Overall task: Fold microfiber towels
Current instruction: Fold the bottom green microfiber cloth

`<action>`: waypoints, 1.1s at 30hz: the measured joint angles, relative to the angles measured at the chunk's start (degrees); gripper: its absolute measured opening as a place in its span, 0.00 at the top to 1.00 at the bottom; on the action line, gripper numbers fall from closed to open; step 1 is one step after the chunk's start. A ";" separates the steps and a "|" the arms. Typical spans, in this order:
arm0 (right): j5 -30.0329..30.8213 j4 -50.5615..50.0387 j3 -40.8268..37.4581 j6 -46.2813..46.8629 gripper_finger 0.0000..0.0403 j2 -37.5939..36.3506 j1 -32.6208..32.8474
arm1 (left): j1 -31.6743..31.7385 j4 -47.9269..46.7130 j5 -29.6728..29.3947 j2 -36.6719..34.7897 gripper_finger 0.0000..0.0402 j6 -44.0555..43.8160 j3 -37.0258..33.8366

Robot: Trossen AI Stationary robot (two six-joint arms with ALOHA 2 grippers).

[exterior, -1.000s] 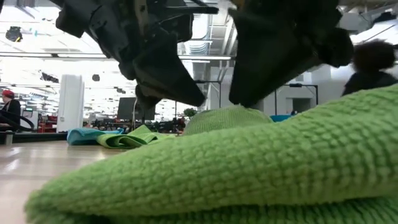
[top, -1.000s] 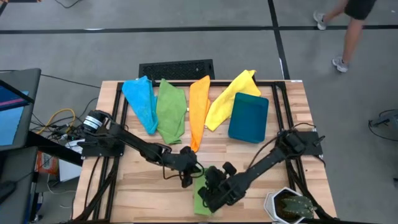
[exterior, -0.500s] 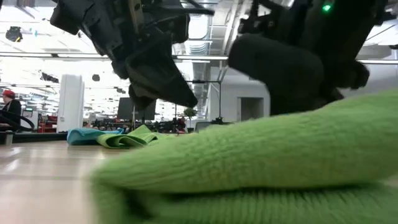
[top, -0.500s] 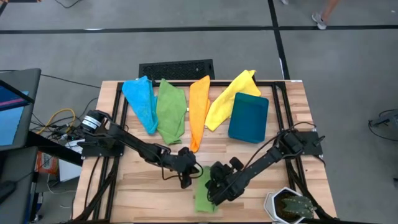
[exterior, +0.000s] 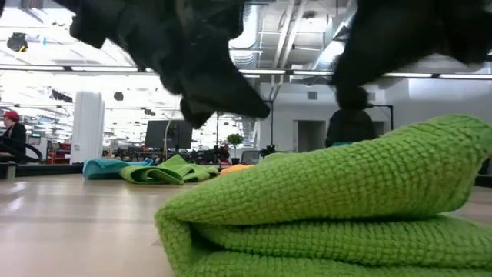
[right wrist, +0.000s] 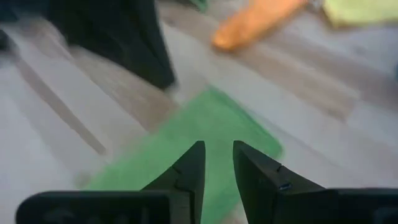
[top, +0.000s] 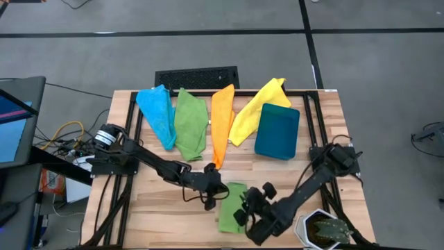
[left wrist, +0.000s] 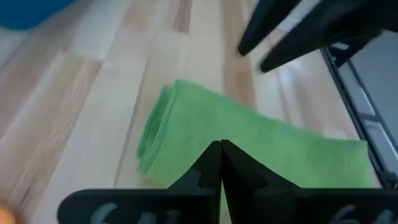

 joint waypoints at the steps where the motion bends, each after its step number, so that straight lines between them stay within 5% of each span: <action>1: -0.31 0.44 -1.20 0.98 0.73 0.23 0.33 | 0.37 2.37 0.55 1.57 1.00 0.45 0.55; 8: -4.26 10.47 -5.27 3.16 0.73 4.07 -0.82 | 2.54 5.47 3.33 9.05 1.00 0.87 1.37; 15: -12.04 8.61 -5.51 4.35 0.74 6.74 -1.75 | 4.75 6.12 6.17 12.75 1.00 -1.64 2.39; 22: -8.84 4.37 -6.01 3.47 0.74 0.28 -1.01 | 5.94 6.19 7.52 12.73 1.00 -1.87 2.49; 26: 0.37 14.01 -5.79 -3.68 0.74 -2.30 2.10 | 6.14 6.18 7.39 12.73 1.00 -1.90 2.52; 33: -4.69 33.90 -5.89 -16.62 0.74 4.64 4.50 | 6.14 6.08 7.24 12.73 1.00 -1.88 2.52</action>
